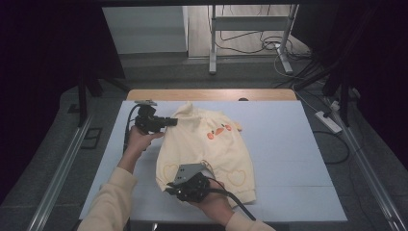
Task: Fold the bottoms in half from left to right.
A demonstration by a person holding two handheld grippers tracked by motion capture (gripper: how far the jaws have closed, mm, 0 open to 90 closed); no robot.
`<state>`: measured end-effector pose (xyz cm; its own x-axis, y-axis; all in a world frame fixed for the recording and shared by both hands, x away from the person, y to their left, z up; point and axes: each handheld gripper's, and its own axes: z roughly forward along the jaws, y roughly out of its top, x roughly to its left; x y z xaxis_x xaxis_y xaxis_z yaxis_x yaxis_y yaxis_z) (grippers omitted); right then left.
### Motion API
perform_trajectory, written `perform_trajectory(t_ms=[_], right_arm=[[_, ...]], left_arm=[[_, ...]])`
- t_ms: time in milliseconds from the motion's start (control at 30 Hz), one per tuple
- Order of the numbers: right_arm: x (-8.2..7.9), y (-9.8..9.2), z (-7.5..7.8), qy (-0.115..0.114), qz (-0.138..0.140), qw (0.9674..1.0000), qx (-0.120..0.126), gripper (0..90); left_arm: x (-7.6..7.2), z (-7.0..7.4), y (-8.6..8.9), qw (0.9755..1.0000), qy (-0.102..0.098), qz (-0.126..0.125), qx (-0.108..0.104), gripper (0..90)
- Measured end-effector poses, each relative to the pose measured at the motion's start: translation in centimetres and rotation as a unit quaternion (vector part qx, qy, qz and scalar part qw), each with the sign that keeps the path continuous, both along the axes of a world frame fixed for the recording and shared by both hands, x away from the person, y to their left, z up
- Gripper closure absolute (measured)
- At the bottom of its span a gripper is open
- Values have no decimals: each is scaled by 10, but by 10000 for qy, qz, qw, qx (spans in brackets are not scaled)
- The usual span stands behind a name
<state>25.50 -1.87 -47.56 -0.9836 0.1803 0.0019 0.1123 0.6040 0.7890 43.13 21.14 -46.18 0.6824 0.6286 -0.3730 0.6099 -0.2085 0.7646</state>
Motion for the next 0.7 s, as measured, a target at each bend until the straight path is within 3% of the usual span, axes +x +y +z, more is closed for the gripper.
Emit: perform_trajectory(t_ms=[267, 433, 600, 700], right_arm=[[-1, 1, 1, 22, 36, 10000, 5, 808], [-3, 2, -1, 21, 80, 10000, -24, 813], [-8, 6, 6, -41, 178, 9997, 137, 816], [-9, 5, 9, -61, 233, 9996, 150, 817]], left_arm=[[0, -3, -1, 9999, 103, -31, 47, 832], [-3, 3, 1, 10000, 13, -23, 69, 831], [-11, 15, 10, 9999, -117, -11, -111, 831], [-11, 14, 9, 10000, -58, 9, 7, 831]])
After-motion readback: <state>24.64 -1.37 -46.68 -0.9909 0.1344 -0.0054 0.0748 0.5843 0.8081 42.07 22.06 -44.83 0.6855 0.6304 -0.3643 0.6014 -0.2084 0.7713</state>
